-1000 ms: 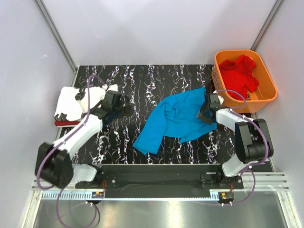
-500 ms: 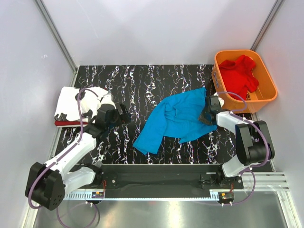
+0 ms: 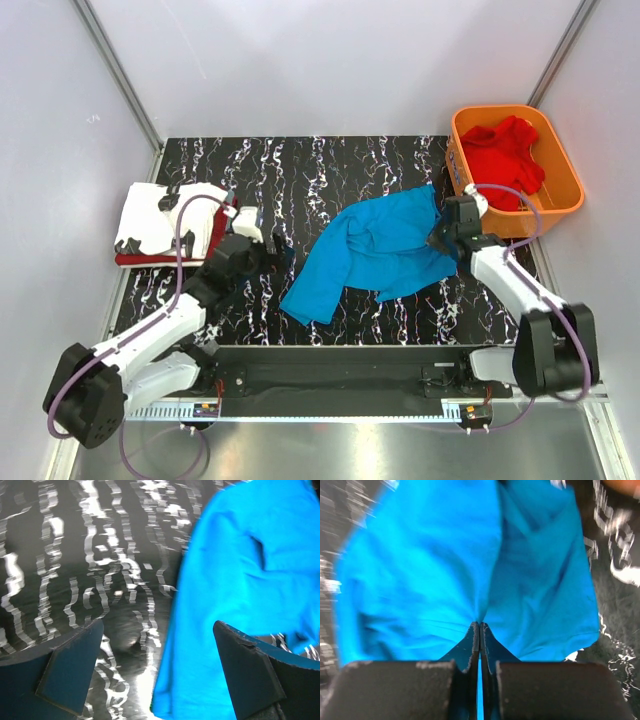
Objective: Fold and stack the t-shirts
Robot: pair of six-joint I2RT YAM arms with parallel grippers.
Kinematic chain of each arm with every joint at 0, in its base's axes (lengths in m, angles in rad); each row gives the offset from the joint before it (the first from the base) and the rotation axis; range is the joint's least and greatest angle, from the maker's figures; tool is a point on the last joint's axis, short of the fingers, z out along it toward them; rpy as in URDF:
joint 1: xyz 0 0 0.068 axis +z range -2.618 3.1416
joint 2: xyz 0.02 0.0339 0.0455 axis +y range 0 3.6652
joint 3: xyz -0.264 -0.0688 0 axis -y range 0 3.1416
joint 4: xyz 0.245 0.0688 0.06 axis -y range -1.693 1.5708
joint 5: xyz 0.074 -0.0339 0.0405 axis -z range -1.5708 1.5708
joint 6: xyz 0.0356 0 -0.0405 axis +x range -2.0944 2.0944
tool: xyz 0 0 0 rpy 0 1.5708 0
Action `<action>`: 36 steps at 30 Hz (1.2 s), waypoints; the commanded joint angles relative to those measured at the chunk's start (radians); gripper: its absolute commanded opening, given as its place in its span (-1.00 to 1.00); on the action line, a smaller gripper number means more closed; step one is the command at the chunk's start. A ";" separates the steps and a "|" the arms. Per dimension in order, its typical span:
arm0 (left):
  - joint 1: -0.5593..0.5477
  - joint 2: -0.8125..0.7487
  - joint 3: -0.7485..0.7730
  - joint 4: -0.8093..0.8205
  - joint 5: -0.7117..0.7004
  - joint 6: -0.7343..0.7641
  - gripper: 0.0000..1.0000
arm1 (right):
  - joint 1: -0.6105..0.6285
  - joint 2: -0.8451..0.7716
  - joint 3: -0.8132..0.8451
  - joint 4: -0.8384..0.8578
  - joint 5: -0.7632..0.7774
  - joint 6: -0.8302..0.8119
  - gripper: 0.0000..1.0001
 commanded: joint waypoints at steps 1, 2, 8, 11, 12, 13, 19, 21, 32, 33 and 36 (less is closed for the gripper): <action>-0.068 0.014 0.017 0.110 0.022 0.072 0.98 | 0.006 -0.120 0.108 -0.075 0.032 -0.026 -1.00; -0.084 0.028 0.022 0.113 0.023 0.081 0.98 | 0.005 -0.134 0.155 -0.107 0.027 -0.035 -1.00; -0.248 0.144 0.100 0.098 -0.062 0.157 0.96 | 0.005 -0.165 0.396 -0.255 0.002 -0.095 -1.00; -0.308 0.189 0.129 0.090 -0.096 0.172 0.94 | 0.005 -0.168 0.506 -0.308 -0.020 -0.096 -1.00; -0.323 0.200 0.135 0.095 -0.096 0.174 0.93 | 0.006 -0.171 0.531 -0.319 -0.043 -0.102 -1.00; -0.331 0.207 0.140 0.093 -0.101 0.178 0.91 | 0.005 -0.173 0.556 -0.328 -0.054 -0.106 -1.00; -0.378 0.240 0.211 0.064 -0.129 0.178 0.76 | 0.005 -0.154 0.731 -0.395 -0.113 -0.109 -1.00; -0.409 0.247 0.252 0.064 -0.138 0.184 0.60 | 0.006 -0.145 0.794 -0.414 -0.123 -0.110 -1.00; -0.587 0.494 0.485 0.096 -0.355 0.241 0.21 | 0.005 -0.081 0.944 -0.474 -0.175 -0.089 -1.00; -0.593 0.514 0.508 0.084 -0.380 0.237 0.21 | 0.006 -0.075 0.949 -0.478 -0.180 -0.084 -1.00; -0.624 0.592 0.577 0.011 -0.507 0.200 0.21 | 0.005 -0.067 0.967 -0.486 -0.186 -0.084 -1.00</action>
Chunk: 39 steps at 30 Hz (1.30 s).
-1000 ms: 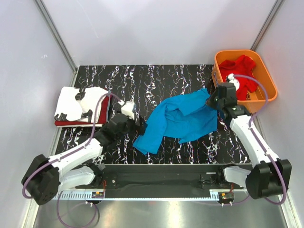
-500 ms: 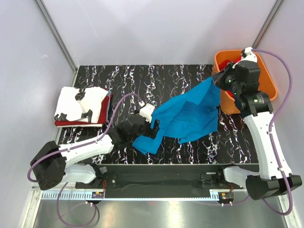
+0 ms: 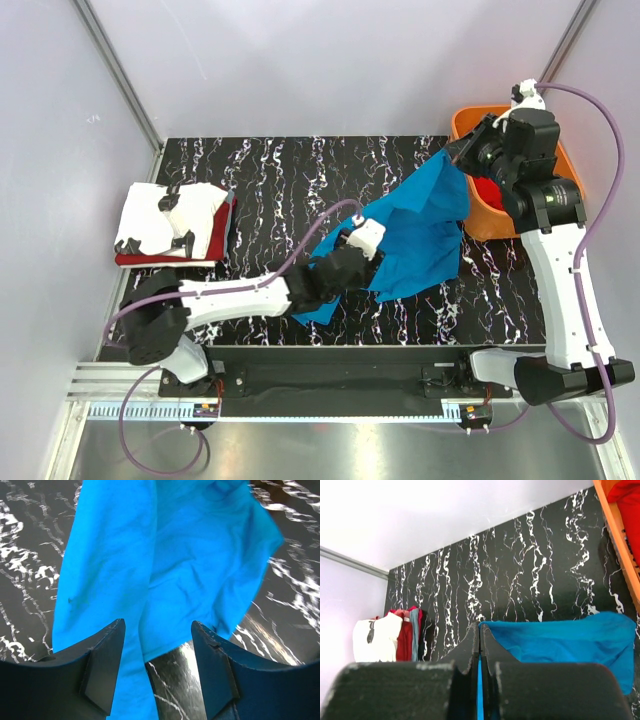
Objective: Fold and stack the t-shirts
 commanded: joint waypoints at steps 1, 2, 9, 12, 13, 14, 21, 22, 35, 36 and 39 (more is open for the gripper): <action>-0.028 0.065 0.095 -0.035 -0.229 -0.039 0.22 | 0.005 0.003 0.057 0.001 -0.030 0.007 -1.00; -0.044 0.081 0.123 -0.046 -0.270 -0.051 0.23 | 0.006 0.003 0.059 -0.001 -0.030 0.007 -1.00; -0.115 0.219 0.201 -0.215 -0.462 -0.200 0.33 | 0.005 0.013 0.101 -0.025 -0.015 0.025 -1.00; -0.137 0.207 0.154 -0.255 -0.434 -0.267 0.35 | 0.005 0.027 0.126 -0.039 -0.011 0.028 -1.00; -0.140 0.184 0.133 -0.264 -0.407 -0.291 0.35 | 0.005 0.030 0.134 -0.041 -0.011 0.028 -1.00; -0.144 0.168 0.113 -0.276 -0.396 -0.318 0.34 | 0.006 0.035 0.135 -0.041 -0.011 0.028 -1.00; -0.178 0.026 -0.088 -0.382 -0.269 -0.524 0.31 | 0.005 0.073 0.132 -0.036 -0.016 0.030 -1.00; -0.186 0.019 -0.104 -0.402 -0.262 -0.542 0.29 | 0.006 0.075 0.120 -0.033 -0.016 0.030 -1.00; -0.203 0.001 -0.159 -0.473 -0.147 -0.650 0.01 | 0.005 0.081 0.068 -0.008 -0.014 0.039 -1.00; -0.201 0.003 -0.162 -0.473 -0.144 -0.654 -0.06 | 0.005 0.079 0.069 -0.010 -0.014 0.039 -1.00; -0.203 0.013 -0.158 -0.474 -0.143 -0.656 -0.31 | 0.005 0.082 0.068 -0.008 -0.014 0.039 -1.00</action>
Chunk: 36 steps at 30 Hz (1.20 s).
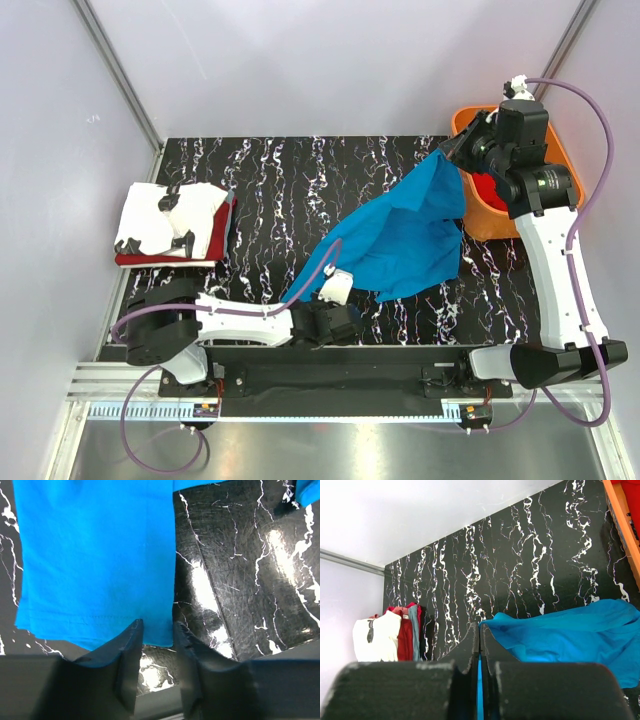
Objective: Fold and stack the t-shirts
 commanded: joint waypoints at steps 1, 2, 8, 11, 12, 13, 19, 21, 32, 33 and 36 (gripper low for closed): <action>-0.004 -0.024 0.000 0.002 0.007 -0.029 -0.42 | 0.003 -0.005 0.007 0.043 -0.008 0.006 -1.00; -0.004 -0.027 -0.001 -0.006 0.003 -0.031 -0.52 | 0.005 -0.001 0.006 0.043 -0.008 0.005 -1.00; -0.004 -0.085 0.006 -0.068 -0.023 -0.036 -1.00 | 0.005 -0.002 -0.004 0.043 0.008 -0.003 -1.00; -0.002 -0.139 0.014 -0.114 -0.045 -0.030 -1.00 | 0.006 -0.004 -0.013 0.046 0.021 -0.009 -1.00; 0.011 -0.176 0.011 -0.124 -0.045 -0.023 -1.00 | 0.005 -0.004 -0.017 0.049 0.022 -0.009 -1.00; 0.025 -0.197 0.012 -0.133 -0.043 -0.019 -1.00 | 0.005 -0.004 -0.019 0.049 0.022 -0.013 -1.00; 0.316 -0.447 0.006 -0.176 0.067 0.111 -1.00 | 0.003 -0.004 -0.077 0.086 0.068 -0.035 -1.00; 0.495 -0.527 0.034 -0.187 0.153 0.162 -1.00 | 0.002 0.001 -0.091 0.097 0.071 -0.036 -1.00; 0.904 -0.655 0.532 -0.423 0.159 0.365 -1.00 | -0.027 -0.125 -0.039 0.175 -0.018 -0.035 -1.00; 0.910 -0.655 0.567 -0.426 0.158 0.377 -1.00 | -0.029 -0.149 -0.037 0.186 -0.034 -0.039 -1.00; 0.912 -0.670 0.707 -0.437 0.151 0.423 -1.00 | -0.029 -0.244 0.004 0.190 -0.027 -0.047 -1.00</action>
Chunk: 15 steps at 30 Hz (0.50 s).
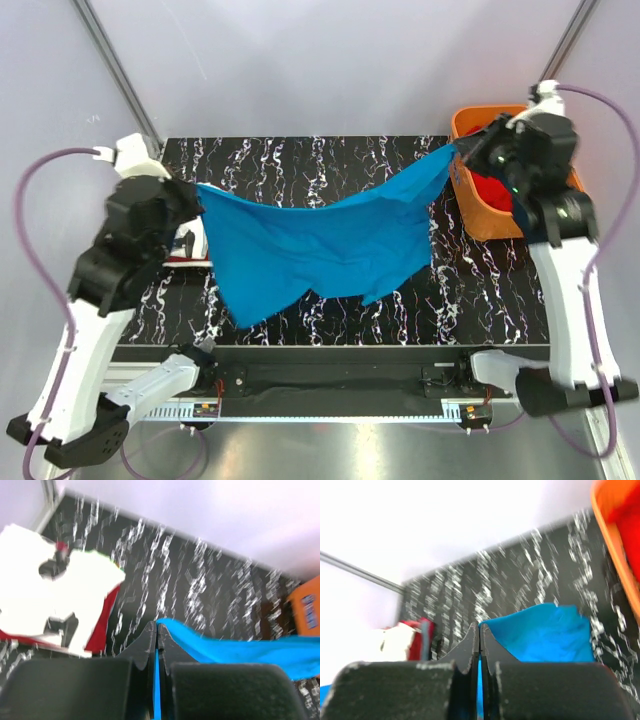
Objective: Fold and stack the t-shirts
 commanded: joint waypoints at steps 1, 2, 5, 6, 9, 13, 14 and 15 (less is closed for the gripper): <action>0.006 -0.023 0.161 -0.030 0.000 0.102 -1.00 | -0.002 -0.175 0.104 0.096 -0.022 -0.034 -1.00; 0.006 -0.026 0.232 -0.039 -0.010 0.116 -1.00 | -0.002 -0.196 0.132 0.096 -0.017 -0.039 -1.00; 0.006 -0.025 0.369 -0.114 -0.027 0.128 -1.00 | -0.001 -0.281 0.184 0.099 -0.010 -0.065 -1.00; 0.006 -0.025 0.446 -0.125 -0.021 0.133 -1.00 | -0.002 -0.298 0.198 0.101 -0.013 -0.074 -1.00; 0.006 -0.037 0.550 -0.138 0.023 0.137 -1.00 | -0.002 -0.351 0.245 0.116 -0.022 -0.086 -1.00; 0.006 -0.033 0.622 -0.150 0.077 0.120 -1.00 | -0.002 -0.352 0.337 0.109 -0.031 -0.097 -1.00; 0.006 -0.031 0.627 -0.150 0.088 0.113 -1.00 | -0.002 -0.344 0.380 0.093 -0.033 -0.096 -1.00; 0.006 -0.026 0.628 -0.148 0.091 0.110 -1.00 | -0.002 -0.336 0.399 0.087 -0.036 -0.100 -1.00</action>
